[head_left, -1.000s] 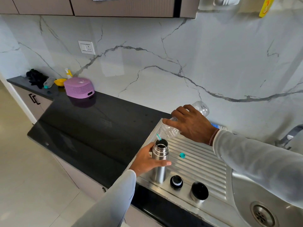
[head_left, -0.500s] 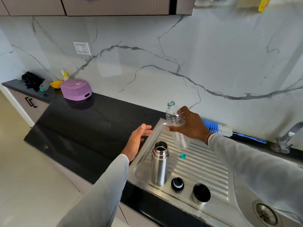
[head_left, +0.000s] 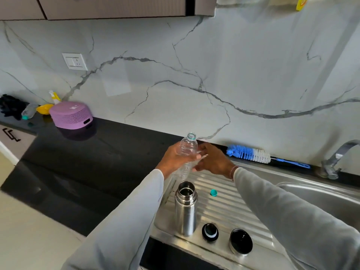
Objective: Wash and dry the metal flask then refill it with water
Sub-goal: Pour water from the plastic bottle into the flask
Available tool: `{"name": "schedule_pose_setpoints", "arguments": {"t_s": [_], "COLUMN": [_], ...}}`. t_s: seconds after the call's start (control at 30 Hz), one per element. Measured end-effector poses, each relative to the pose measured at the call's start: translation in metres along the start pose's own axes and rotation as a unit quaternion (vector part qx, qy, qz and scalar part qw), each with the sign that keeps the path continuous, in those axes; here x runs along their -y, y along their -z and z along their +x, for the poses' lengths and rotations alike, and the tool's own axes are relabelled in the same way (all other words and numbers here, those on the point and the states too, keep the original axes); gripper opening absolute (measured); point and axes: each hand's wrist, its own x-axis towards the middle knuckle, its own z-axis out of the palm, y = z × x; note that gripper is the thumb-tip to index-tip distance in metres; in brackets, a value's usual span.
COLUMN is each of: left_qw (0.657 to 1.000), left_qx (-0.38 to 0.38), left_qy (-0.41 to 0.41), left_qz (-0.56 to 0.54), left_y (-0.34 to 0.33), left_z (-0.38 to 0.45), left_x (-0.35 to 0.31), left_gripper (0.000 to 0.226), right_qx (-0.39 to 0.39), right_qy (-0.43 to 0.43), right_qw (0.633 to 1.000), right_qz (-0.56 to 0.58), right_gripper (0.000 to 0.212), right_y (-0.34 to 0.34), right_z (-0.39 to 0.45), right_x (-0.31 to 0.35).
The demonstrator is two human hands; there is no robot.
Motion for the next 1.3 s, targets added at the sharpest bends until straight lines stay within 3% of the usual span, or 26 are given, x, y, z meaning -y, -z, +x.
{"name": "schedule_pose_setpoints", "arguments": {"t_s": [0.1, 0.2, 0.37, 0.53, 0.7, 0.9, 1.03, 1.17, 1.3], "left_qw": [0.999, 0.996, 0.978, 0.963, 0.958, 0.948, 0.933, 0.920, 0.909], "left_qx": [0.002, 0.013, 0.032, 0.050, 0.054, 0.057, 0.053, 0.049, 0.045], "left_qy": [0.012, 0.024, 0.006, -0.019, -0.020, -0.032, -0.049, -0.058, -0.059], "left_qz": [0.046, 0.088, 0.206, 0.266, 0.282, 0.313, 0.353, 0.383, 0.410], "left_y": [0.008, 0.013, 0.017, 0.016, 0.016, 0.014, 0.012, 0.012, 0.015], "left_z": [0.010, 0.017, 0.028, 0.034, 0.037, 0.041, 0.043, 0.044, 0.044], "left_x": [0.016, 0.031, 0.050, 0.060, 0.064, 0.063, 0.059, 0.054, 0.049], "left_gripper": [0.056, 0.059, 0.075, 0.086, 0.094, 0.081, 0.076, 0.071, 0.073], "right_qx": [0.036, 0.058, 0.046, 0.042, 0.031, -0.093, -0.078, -0.080, -0.080], "right_qy": [-0.057, -0.102, -0.131, -0.126, -0.066, 0.026, 0.095, 0.145, 0.183], "right_qw": [0.991, 0.973, 0.962, 0.958, 0.965, 0.991, 0.992, 0.986, 0.979], "right_qz": [-0.113, -0.198, -0.233, -0.254, -0.253, -0.089, -0.020, -0.033, -0.030], "right_gripper": [0.058, 0.057, 0.057, 0.033, 0.030, 0.030, 0.050, 0.036, 0.037], "right_y": [0.006, -0.009, -0.034, -0.047, -0.042, 0.004, 0.024, 0.027, 0.027], "right_z": [0.007, 0.004, 0.004, 0.008, 0.012, 0.019, 0.013, 0.008, 0.004], "right_x": [-0.042, -0.087, -0.124, -0.138, -0.126, -0.064, -0.037, -0.030, -0.030]}}
